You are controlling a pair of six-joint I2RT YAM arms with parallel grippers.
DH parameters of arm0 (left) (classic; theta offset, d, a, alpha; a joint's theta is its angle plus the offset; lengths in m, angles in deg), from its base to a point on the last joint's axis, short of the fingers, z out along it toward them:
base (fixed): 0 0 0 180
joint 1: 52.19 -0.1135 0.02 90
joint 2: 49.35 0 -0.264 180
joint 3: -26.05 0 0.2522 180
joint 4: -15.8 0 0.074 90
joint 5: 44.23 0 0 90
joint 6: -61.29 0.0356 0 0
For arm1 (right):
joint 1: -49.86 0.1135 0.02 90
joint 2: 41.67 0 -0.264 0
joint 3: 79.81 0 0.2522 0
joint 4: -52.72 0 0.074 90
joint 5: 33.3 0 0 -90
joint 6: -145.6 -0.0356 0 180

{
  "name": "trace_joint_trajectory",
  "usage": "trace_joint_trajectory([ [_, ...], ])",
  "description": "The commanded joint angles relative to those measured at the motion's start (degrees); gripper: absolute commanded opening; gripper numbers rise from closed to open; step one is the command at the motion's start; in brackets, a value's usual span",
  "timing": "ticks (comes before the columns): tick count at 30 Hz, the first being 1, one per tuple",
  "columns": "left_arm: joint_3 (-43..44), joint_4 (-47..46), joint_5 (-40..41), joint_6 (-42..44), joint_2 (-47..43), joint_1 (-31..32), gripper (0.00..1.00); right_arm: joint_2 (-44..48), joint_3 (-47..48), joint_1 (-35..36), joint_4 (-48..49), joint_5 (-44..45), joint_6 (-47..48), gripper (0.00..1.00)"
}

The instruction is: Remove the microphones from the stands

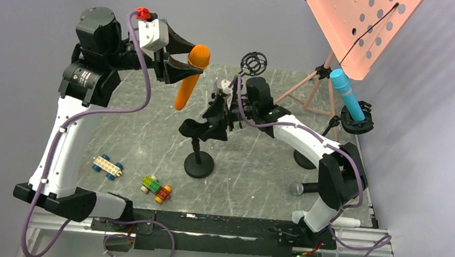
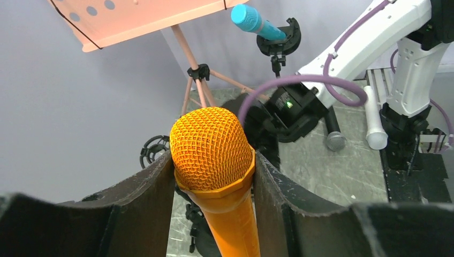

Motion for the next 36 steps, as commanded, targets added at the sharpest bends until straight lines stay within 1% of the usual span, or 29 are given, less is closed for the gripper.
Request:
trace_joint_trajectory([
  [1, -1.97, -1.46, -1.54, -1.78, -3.39, -0.38, 0.0, 4.19, 7.59, -2.1, -8.83, -0.67, 3.13, 0.91],
  [2, -3.26, -3.21, -1.61, -3.24, -3.75, -0.39, 0.0, 4.79, 8.67, -2.48, -10.24, -0.96, 3.28, 0.93],
  [3, -4.73, -4.78, -1.69, -4.6, -4.1, -0.43, 0.0, 5.43, 9.55, -2.73, -11.18, -1.05, 3.14, 0.99],
  [5, -6.19, -7.52, -1.41, -7.43, -4.03, -0.43, 0.0, 7.07, 10.85, -3.61, -10.68, -0.99, 0.93, 1.0],
  [6, -6.84, -8.63, -0.99, -8.6, -3.91, -0.41, 0.0, 7.84, 11.36, -4.26, -8.71, -1.24, -2.72, 1.0],
  [8, -8.11, -11.33, 0.22, -11.02, -3.65, -0.38, 0.0, 8.07, 12.53, -5.42, -2.16, -1.84, -12.37, 1.0],
  [11, -9.45, -16.28, 1.4, -15.01, -2.92, -0.43, 0.0, 7.45, 14.64, -5.97, 7.75, -0.08, -25.38, 1.0],
  [12, -9.68, -17.31, 1.52, -16.87, -2.53, -0.4, 0.0, 7.35, 14.79, -5.97, 11.34, 0.85, -29.29, 0.99],
  [15, -9.99, -18.84, 1.92, -18.96, -1.59, -0.34, 0.0, 5.83, 15.97, -5.87, 20.52, 2.66, -40.95, 0.97],
  [18, -10.17, -19.84, 2.7, -19.87, -1.4, -0.26, 0.0, 3.52, 18.12, -5.61, 24.64, 3.35, -46.7, 0.93],
  [21, -10.5, -20.27, 3.2, -19.73, -1.53, 0.04, 0.0, 1.81, 18.15, -5.37, 32.47, 2.72, -52.34, 0.89],
  [24, -11.37, -21.02, 3.85, -19.77, -1.72, 0.22, 0.0, 0.08, 19.83, -4.36, 34.35, 1.4, -54.85, 0.84],
  [28, -12.75, -22.53, 4.59, -20.16, -1.72, 1.12, 0.0, -1.31, 21.42, -2.65, 34.69, 0.39, -55.03, 0.77],
  [30, -13.04, -23.02, 4.74, -20.24, -1.62, 1.59, 0.0, -1.91, 22.3, -2.15, 33.99, 0.31, -54.45, 0.69],
  [31, -13.06, -23.13, 4.83, -20.25, -1.76, 1.77, 0.0, -2.12, 22.6, -1.99, 33.53, 0.43, -54.27, 0.67],
  [34, -12.94, -23.23, 5.29, -19.97, -1.86, 2.44, 0.0, -2.66, 23.12, -1.85, 33.95, 0.66, -55.06, 0.67],
  [35, -12.85, -23.22, 5.39, -19.91, -1.87, 2.57, 0.0, -2.79, 23.28, -1.76, 33.88, 0.66, -55.03, 0.63],
  [36, -12.8, -23.22, 5.47, -19.83, -1.9, 2.68, 0.0, -2.8, 23.41, -1.69, 33.63, 0.66, -54.8, 0.56],
])
